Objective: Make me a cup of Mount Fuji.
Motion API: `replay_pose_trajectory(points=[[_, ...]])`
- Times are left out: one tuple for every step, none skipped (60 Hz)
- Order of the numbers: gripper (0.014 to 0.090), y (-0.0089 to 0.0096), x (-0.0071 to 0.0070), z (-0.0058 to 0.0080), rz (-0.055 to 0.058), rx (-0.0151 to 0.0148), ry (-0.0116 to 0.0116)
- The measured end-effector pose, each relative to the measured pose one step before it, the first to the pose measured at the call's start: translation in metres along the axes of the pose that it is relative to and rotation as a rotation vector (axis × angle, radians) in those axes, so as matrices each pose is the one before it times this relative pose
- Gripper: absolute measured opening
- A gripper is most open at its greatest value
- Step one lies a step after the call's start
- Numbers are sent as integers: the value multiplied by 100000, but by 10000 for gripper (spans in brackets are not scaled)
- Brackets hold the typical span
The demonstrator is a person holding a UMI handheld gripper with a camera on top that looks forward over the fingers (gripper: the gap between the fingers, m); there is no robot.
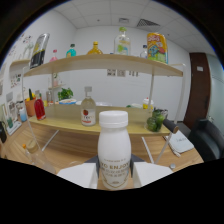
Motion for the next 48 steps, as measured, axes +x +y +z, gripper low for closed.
replay_pose_trajectory(points=[[479, 377, 148, 190, -2673, -832, 540], [480, 372, 110, 203, -2900, -880, 383], [480, 308, 87, 189, -3157, -722, 320], [480, 250, 65, 187, -3305, -523, 373], [479, 224, 60, 152, -3306, -383, 297], [479, 199, 25, 133, -3321, -382, 159], [479, 175, 37, 116, -3468, -471, 186], [480, 149, 89, 123, -3597, -353, 401], [479, 77, 230, 55, -3676, -303, 451], [480, 98, 64, 84, -3759, -43, 367], [479, 22, 45, 138, -3714, -50, 151], [480, 81, -2, 71, -3732, -67, -54], [479, 131, -78, -23, -3584, -288, -54], [480, 55, 38, 78, -3866, -63, 182], [479, 83, 62, 71, -3904, -85, 336], [477, 112, 60, 13, -3936, -168, 327], [478, 72, 6, 10, -3965, -135, 85], [478, 27, 2, 20, -3929, -7, 6], [478, 2, 36, -19, -3870, 22, 163], [478, 18, 72, -6, -3719, -8, 362], [478, -38, 107, 81, -3951, 75, 541], [479, 5, 37, -44, -3710, -25, 258], [478, -8, 40, -20, -3859, -47, 188], [476, -32, 37, 25, -3943, -54, 220], [476, -78, 15, 12, -3864, -104, 506], [477, -28, 44, 14, -3871, -9, 394], [477, -34, 52, 0, -3920, 6, 335], [478, -30, 27, 47, -4067, 57, 286], [476, -15, 15, 33, -4174, -23, 280], [477, -22, 91, 202, -4164, 13, 533], [478, 6, 13, 14, -3905, -353, 380], [479, 25, 51, 0, -3863, -333, 382], [478, -26, -28, -43, -3956, -135, 345], [478, -39, 1, -3, -4035, 4, 219], [479, -48, 22, 49, -4014, 49, 322], [477, -38, 73, 33, -4036, -105, 522], [477, 26, 78, 48, -3931, -293, 576], [477, 67, 51, 36, -3908, -521, 416], [478, 39, 29, 18, -3666, -431, 265], [476, -19, 27, 26, -3307, -111, 256], [476, -2, 56, 196, -2981, 298, 740], [476, -43, 35, -65, -2951, -263, 421], [478, 99, 96, 22, -3547, -218, 485], [479, -87, 96, -2, -3386, -262, 616], [477, -64, 120, 6, -3264, 51, 474], [476, -82, 142, 24, -3063, 126, 580], [476, -40, 184, 50, -2819, -26, 716], [477, -9, 175, 40, -2717, -331, 741]])
